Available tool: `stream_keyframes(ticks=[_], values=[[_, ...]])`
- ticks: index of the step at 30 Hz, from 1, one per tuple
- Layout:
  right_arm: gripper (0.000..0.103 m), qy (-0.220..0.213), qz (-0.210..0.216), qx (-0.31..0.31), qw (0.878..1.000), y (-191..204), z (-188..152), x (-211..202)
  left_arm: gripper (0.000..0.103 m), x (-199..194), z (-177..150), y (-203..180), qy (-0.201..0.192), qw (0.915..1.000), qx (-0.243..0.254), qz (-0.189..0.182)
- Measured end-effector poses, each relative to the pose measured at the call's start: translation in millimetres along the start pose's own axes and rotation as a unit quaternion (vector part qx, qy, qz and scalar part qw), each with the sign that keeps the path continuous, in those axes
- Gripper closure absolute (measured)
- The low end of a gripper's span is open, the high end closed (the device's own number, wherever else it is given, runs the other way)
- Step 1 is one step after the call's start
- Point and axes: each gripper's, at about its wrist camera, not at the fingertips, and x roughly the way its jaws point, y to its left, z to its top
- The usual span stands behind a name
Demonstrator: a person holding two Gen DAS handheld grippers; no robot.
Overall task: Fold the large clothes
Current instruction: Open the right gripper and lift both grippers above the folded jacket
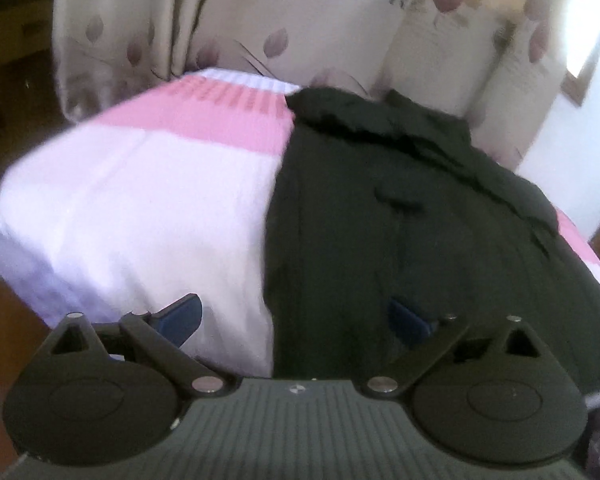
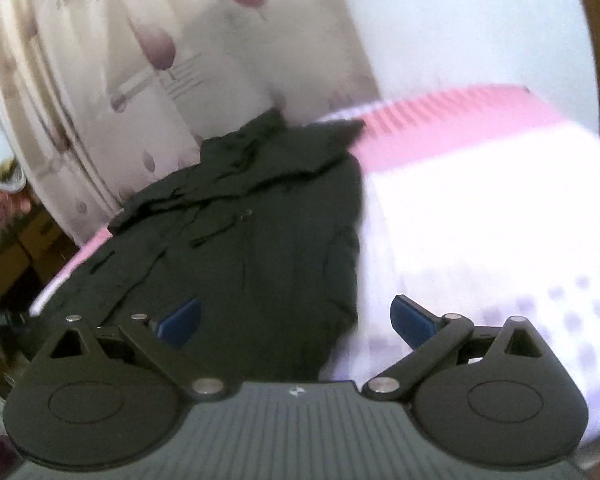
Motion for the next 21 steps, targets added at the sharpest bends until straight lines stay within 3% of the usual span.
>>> stream_keyframes(ticks=[1,3,4,5,6,8,10,12,18,19,21], values=[[0.001,0.002,0.009,0.008,1.000,-0.9,-3.3,0.7,0.008,1.1,-3.9,0.2,0.003,1.0000,-0.001,-0.006],[0.002,0.010,0.021,0.020,1.000,-2.6,-10.7,7.2,0.023,4.6,-8.8,-1.0,0.015,0.9992,-0.018,-0.031],[0.005,0.014,0.020,0.024,0.999,-2.3,-12.8,10.9,0.039,7.4,-9.5,-2.2,0.027,0.9980,-0.027,-0.051],[0.017,0.020,0.021,0.028,0.999,-1.9,-14.1,15.0,0.051,9.2,-9.9,-4.9,0.036,0.9974,-0.027,-0.056],[0.038,0.029,0.029,0.032,0.999,-1.6,-15.8,18.9,0.052,10.0,-9.8,-8.5,0.039,0.9977,-0.021,-0.052],[0.054,0.050,0.029,0.032,0.998,2.2,-19.7,29.6,0.062,8.7,-11.8,-13.2,0.034,0.9981,-0.006,-0.050],[0.057,0.043,0.028,0.026,0.998,6.2,-23.2,31.0,0.072,6.7,-11.6,-13.5,0.035,0.9976,-0.010,-0.058],[0.081,0.048,0.038,0.038,0.997,6.1,-21.6,33.1,0.080,1.4,-12.5,-12.4,0.030,0.9973,-0.015,-0.066],[0.086,0.045,0.058,0.044,0.996,0.1,-17.0,32.3,0.082,-2.6,-12.1,-6.5,0.020,0.9960,-0.018,-0.085],[0.085,0.050,0.059,0.041,0.996,-0.5,-17.8,33.6,0.077,-1.2,-13.1,-6.6,0.022,0.9963,-0.015,-0.082],[0.080,0.052,0.063,0.057,0.995,-4.2,-18.9,35.5,0.057,1.9,-15.8,-5.9,0.029,0.9966,-0.014,-0.075]])
